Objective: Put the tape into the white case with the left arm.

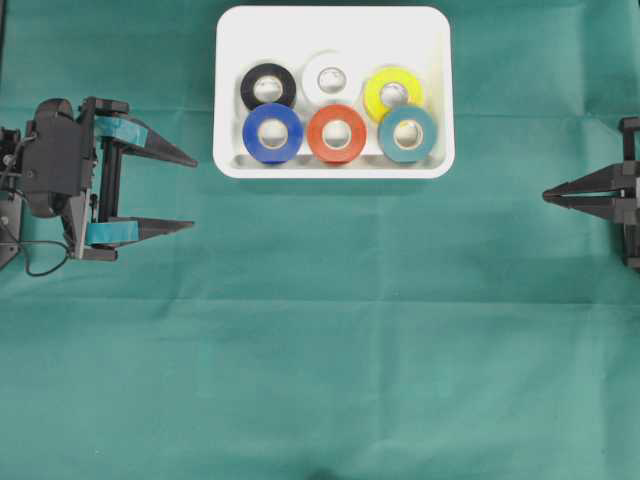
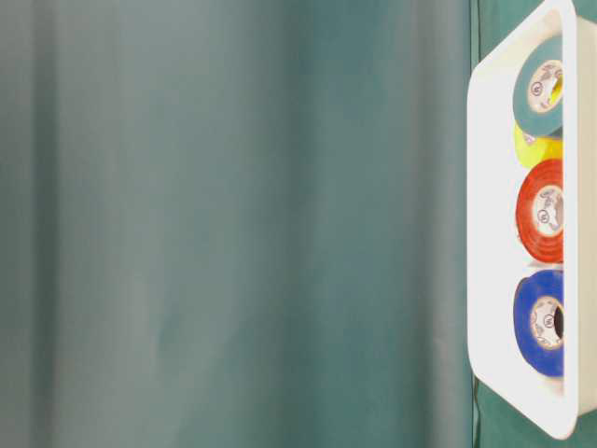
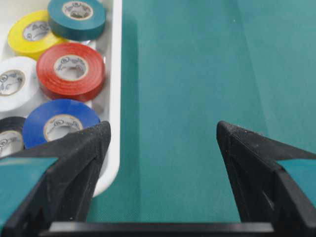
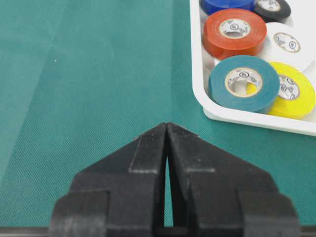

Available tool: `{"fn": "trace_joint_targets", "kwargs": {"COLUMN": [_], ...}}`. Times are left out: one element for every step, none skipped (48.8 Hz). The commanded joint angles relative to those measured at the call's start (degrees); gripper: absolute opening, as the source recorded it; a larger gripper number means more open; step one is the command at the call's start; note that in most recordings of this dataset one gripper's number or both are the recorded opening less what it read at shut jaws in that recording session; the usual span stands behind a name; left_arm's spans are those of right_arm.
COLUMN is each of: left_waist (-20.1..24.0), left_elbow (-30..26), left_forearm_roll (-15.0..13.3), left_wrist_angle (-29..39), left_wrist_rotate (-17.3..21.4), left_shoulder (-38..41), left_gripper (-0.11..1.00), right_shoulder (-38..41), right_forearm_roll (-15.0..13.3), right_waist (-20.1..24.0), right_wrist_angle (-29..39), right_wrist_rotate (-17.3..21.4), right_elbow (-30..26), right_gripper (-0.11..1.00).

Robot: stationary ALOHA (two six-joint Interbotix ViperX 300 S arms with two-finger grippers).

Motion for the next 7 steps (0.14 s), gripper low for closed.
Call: {"fn": "trace_joint_targets", "kwargs": {"left_waist": [-0.09,-0.09,-0.09,-0.09,-0.09,-0.09,-0.09], "left_elbow": [-0.7,-0.79,-0.7,-0.7,-0.7,-0.7,-0.62], "left_forearm_roll": [-0.09,-0.09,-0.09,-0.09,-0.09,-0.09,-0.09], "left_wrist_angle": [-0.62,-0.62,-0.62,-0.7,-0.62,-0.7,-0.62], "left_wrist_rotate": [0.0,0.0,0.0,-0.09,0.0,0.0,-0.09], "left_shoulder": [-0.26,-0.26,-0.26,-0.26,-0.26,-0.26,-0.35], "left_gripper": [0.86,0.86,0.85,0.85,0.86,0.86,0.86], "right_shoulder": [0.44,0.44,0.35,0.44,0.35,0.44,0.44], "right_forearm_roll": [-0.09,-0.09,-0.09,-0.09,-0.09,-0.09,-0.09], "right_waist": [-0.09,0.0,-0.09,-0.09,-0.09,0.0,0.0], "right_wrist_angle": [-0.62,-0.62,-0.62,-0.62,-0.62,-0.62,-0.62], "right_wrist_rotate": [0.09,0.09,0.09,0.09,0.09,0.09,0.09], "right_elbow": [-0.62,-0.62,-0.62,-0.62,-0.62,-0.62,-0.62], "right_gripper": [-0.1,-0.09,-0.1,-0.09,-0.1,-0.09,-0.1]}}
